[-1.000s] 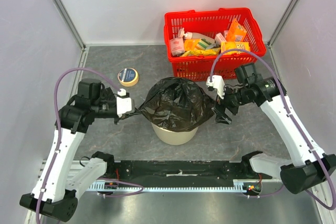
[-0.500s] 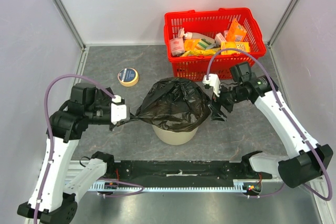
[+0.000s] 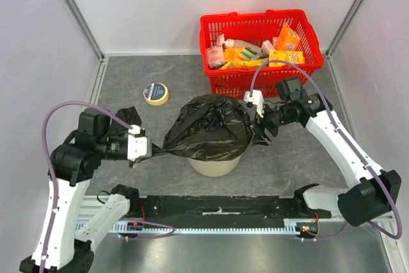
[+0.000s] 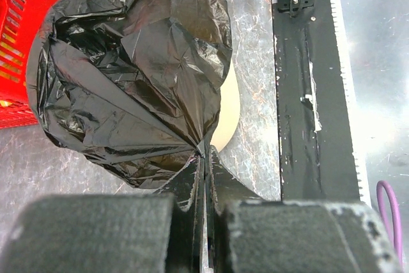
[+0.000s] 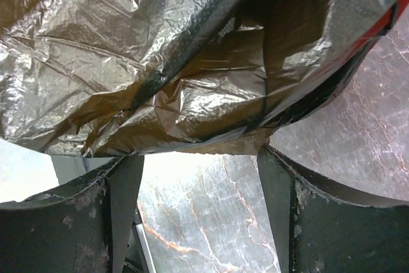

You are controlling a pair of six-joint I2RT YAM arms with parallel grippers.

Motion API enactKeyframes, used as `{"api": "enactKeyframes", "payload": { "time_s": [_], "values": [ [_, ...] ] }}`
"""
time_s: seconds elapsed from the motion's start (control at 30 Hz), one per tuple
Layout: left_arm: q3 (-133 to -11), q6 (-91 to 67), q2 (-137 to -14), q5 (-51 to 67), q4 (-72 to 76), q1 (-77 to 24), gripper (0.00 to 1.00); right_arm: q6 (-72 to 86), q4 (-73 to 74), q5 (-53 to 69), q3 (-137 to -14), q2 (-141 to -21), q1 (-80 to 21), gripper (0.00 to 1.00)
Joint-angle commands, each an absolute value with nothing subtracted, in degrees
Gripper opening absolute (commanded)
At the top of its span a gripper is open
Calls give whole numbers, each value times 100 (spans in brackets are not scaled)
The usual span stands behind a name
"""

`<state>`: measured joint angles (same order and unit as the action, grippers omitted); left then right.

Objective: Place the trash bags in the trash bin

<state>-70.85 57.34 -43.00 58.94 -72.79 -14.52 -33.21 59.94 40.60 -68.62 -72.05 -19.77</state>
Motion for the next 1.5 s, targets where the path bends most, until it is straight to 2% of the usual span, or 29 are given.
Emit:
{"api": "enactKeyframes", "payload": {
  "time_s": [0.0, 0.27, 0.43, 0.5, 0.53, 0.9, 1.2, 1.4, 1.47],
  "values": [
    [-6953, 5906, -4236, 6144, -7383, -1476, 2, -3209, 5380, 4543, -6566, -7032, -1986, 77],
    [-6364, 6047, -4123, 5775, -7383, -1459, 2, -3015, 5054, 4939, -6214, -6698, -2004, 52],
    [-6012, 6108, -3929, 5608, -7339, -1468, 2, -2988, 4939, 5010, -6161, -6618, -1995, 22],
    [-5854, 6135, -3841, 5572, -7339, -1476, 2, -2980, 4939, 5001, -6170, -6601, -2004, 3],
    [-5793, 6152, -3789, 5555, -7321, -1468, 2, -2979, 4939, 4975, -6179, -6583, -2004, 0],
    [-4958, 6337, -3665, 5397, -7076, -1468, 2, -3032, 4992, 4412, -5942, -6232, -1995, 0],
    [-4210, 6249, -3568, 5159, -6171, -1476, 2, -3155, 5036, 4166, -5722, -6328, -1995, 0],
    [-3999, 6240, -3683, 5379, -5915, -1512, 2, -3304, 5632, 3912, -6107, -6451, -2004, 0],
    [-3938, 6231, -3726, 5405, -5828, -1547, 2, -3305, 5879, 3754, -6301, -6469, -1995, 14]
  ]
}}
